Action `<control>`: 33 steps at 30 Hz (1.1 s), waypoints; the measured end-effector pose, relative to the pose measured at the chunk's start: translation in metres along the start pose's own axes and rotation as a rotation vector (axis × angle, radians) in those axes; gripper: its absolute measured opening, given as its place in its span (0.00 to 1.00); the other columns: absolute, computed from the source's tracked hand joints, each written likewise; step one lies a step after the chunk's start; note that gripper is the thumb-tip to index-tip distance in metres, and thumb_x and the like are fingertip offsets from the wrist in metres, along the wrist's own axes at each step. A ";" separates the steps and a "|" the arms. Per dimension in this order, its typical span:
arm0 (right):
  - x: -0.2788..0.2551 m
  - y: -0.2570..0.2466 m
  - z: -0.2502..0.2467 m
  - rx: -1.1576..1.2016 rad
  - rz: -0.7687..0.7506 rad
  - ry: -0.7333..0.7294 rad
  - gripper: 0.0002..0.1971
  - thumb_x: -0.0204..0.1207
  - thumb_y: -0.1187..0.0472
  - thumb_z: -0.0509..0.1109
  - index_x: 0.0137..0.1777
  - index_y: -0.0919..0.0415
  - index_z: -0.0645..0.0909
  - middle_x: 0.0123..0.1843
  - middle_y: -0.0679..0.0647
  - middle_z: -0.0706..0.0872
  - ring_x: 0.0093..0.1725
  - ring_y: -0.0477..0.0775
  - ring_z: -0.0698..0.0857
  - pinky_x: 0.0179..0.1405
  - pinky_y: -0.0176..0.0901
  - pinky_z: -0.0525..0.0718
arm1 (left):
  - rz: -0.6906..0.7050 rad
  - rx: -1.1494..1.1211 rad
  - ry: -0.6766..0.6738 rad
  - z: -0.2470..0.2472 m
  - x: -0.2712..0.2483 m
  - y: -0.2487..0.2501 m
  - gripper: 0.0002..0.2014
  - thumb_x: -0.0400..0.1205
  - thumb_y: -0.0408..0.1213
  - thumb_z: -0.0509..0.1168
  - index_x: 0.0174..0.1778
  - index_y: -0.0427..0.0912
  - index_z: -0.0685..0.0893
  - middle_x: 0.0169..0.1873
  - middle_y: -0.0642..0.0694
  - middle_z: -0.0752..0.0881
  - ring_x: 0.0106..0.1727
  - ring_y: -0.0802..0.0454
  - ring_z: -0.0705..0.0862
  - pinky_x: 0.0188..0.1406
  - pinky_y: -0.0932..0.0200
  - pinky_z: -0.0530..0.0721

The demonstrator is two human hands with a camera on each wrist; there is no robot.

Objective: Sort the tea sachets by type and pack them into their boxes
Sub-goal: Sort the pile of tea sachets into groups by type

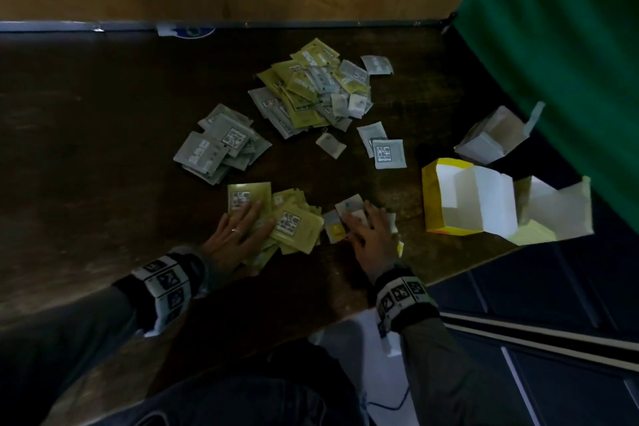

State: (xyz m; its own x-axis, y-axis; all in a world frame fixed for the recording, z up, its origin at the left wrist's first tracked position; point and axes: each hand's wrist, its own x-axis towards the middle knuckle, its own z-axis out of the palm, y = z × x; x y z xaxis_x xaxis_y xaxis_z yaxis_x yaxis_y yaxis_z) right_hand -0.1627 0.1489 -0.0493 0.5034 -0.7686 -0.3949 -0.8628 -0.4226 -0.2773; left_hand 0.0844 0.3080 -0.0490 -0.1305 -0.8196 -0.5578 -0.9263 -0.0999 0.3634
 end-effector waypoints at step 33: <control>0.114 -0.003 -0.100 0.104 0.312 0.235 0.26 0.78 0.56 0.67 0.74 0.61 0.69 0.76 0.64 0.66 0.72 0.67 0.69 0.70 0.50 0.70 | 0.041 -0.458 0.356 -0.040 0.020 0.031 0.17 0.80 0.39 0.65 0.66 0.54 0.80 0.73 0.52 0.71 0.70 0.48 0.75 0.65 0.48 0.79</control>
State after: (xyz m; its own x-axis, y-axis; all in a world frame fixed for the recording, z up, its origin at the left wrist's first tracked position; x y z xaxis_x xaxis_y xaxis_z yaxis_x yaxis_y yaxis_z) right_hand -0.1075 0.0138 -0.0059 0.1830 -0.9463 -0.2664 -0.9573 -0.1099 -0.2673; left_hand 0.0671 0.2656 -0.0191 0.0370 -0.9593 -0.2800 -0.6653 -0.2327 0.7094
